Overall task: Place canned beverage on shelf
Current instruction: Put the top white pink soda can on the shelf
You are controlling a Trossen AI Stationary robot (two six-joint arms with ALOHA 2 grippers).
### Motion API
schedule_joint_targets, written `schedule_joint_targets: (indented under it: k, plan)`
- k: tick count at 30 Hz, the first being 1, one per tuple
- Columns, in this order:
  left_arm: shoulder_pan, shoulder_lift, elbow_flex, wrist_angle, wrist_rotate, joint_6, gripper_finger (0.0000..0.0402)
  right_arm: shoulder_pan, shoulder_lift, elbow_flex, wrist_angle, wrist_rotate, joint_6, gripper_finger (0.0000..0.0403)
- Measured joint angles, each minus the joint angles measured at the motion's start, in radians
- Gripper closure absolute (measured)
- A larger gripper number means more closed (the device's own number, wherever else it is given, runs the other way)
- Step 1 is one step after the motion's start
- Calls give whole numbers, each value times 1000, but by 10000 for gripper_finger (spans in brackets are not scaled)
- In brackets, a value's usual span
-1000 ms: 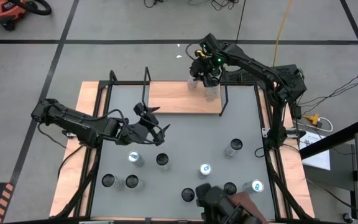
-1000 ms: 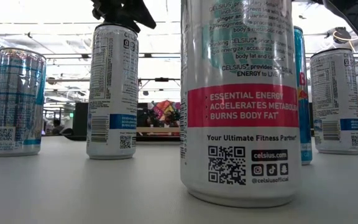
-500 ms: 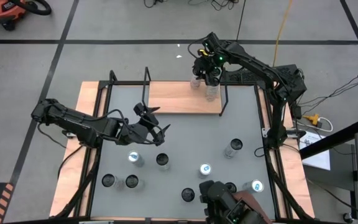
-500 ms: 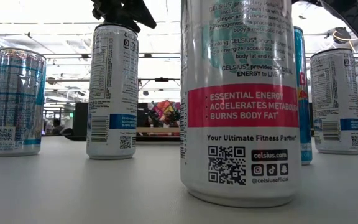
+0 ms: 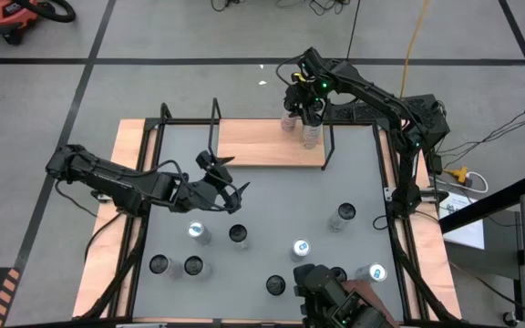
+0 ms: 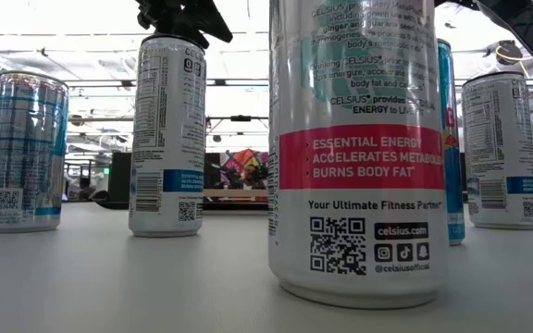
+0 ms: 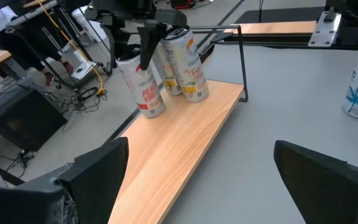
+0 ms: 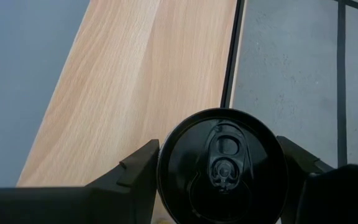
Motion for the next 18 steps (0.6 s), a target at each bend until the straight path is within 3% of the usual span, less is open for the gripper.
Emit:
schedule_joint_targets:
  k: [18]
  plan:
    - [0, 0, 0, 0, 0, 0, 4, 0, 2, 0, 25, 3, 27, 170]
